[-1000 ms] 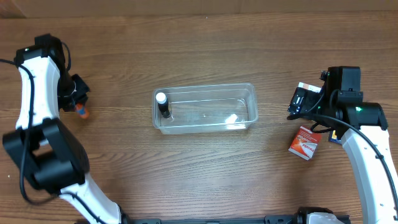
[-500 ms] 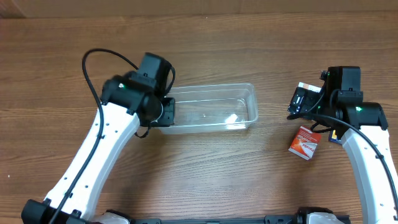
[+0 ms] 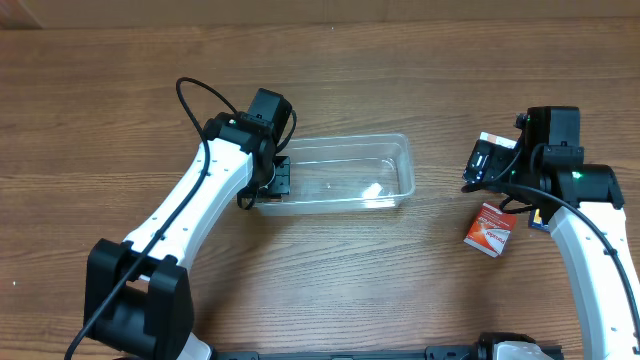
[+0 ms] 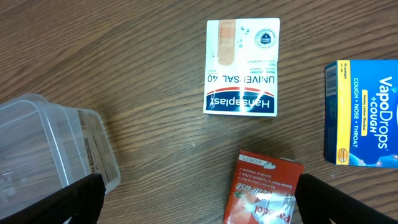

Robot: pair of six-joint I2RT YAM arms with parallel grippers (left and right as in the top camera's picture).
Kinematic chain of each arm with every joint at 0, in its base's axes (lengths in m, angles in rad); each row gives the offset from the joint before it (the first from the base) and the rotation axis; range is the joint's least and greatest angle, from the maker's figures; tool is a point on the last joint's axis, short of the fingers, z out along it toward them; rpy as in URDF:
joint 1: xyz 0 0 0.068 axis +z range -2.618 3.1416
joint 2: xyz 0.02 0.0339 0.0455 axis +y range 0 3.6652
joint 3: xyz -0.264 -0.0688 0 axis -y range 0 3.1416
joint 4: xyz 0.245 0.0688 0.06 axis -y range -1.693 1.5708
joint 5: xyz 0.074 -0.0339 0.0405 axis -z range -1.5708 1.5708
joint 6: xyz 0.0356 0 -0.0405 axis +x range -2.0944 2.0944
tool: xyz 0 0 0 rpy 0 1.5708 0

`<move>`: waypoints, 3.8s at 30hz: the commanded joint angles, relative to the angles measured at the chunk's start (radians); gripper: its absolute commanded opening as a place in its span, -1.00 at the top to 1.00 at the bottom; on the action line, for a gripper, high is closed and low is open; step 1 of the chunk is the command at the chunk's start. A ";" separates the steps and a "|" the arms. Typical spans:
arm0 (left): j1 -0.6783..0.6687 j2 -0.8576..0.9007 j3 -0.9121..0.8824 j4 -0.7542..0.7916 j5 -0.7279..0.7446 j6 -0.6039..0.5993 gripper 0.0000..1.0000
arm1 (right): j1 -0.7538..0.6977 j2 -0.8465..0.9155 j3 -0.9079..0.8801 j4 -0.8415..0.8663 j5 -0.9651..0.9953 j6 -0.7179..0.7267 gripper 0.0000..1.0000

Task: Pack container
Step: 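Place the orange tube beside the black bottle in the container, then grasp the white Hansaplast box with the right gripper, then lower the Hansaplast box into the container's right end and release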

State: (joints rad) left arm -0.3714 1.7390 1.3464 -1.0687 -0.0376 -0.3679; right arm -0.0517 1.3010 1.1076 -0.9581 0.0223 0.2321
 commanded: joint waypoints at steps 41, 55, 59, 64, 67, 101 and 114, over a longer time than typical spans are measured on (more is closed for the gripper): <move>0.416 0.016 0.570 -0.303 -0.016 -0.009 -1.00 | -0.122 0.512 0.561 -0.235 0.070 -0.069 -1.00; 0.417 0.017 0.570 -0.289 -0.016 -0.010 -1.00 | -0.122 0.802 0.535 -0.194 0.035 -0.110 -1.00; 0.417 0.017 0.570 -0.289 -0.016 -0.010 -1.00 | -0.122 0.803 0.528 -0.188 0.035 -0.110 -1.00; 0.417 0.017 0.570 -0.290 -0.016 -0.010 -1.00 | -0.122 0.803 0.459 -0.121 0.035 -0.110 -1.00; 0.417 0.017 0.570 -0.293 -0.017 -0.010 -1.00 | -0.122 0.803 0.430 -0.085 0.035 -0.110 -1.00; 0.417 0.017 0.570 -0.296 -0.022 -0.009 -1.00 | 0.443 0.353 0.565 -0.314 -0.051 0.039 -0.41; 0.417 0.017 0.570 -0.296 -0.023 -0.005 -1.00 | 0.496 0.570 0.451 -0.203 -0.051 0.086 -0.42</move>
State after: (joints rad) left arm 0.0467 1.7630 1.8935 -1.3655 -0.0635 -0.3885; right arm 0.4458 1.8618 1.5600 -1.1751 -0.0292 0.3111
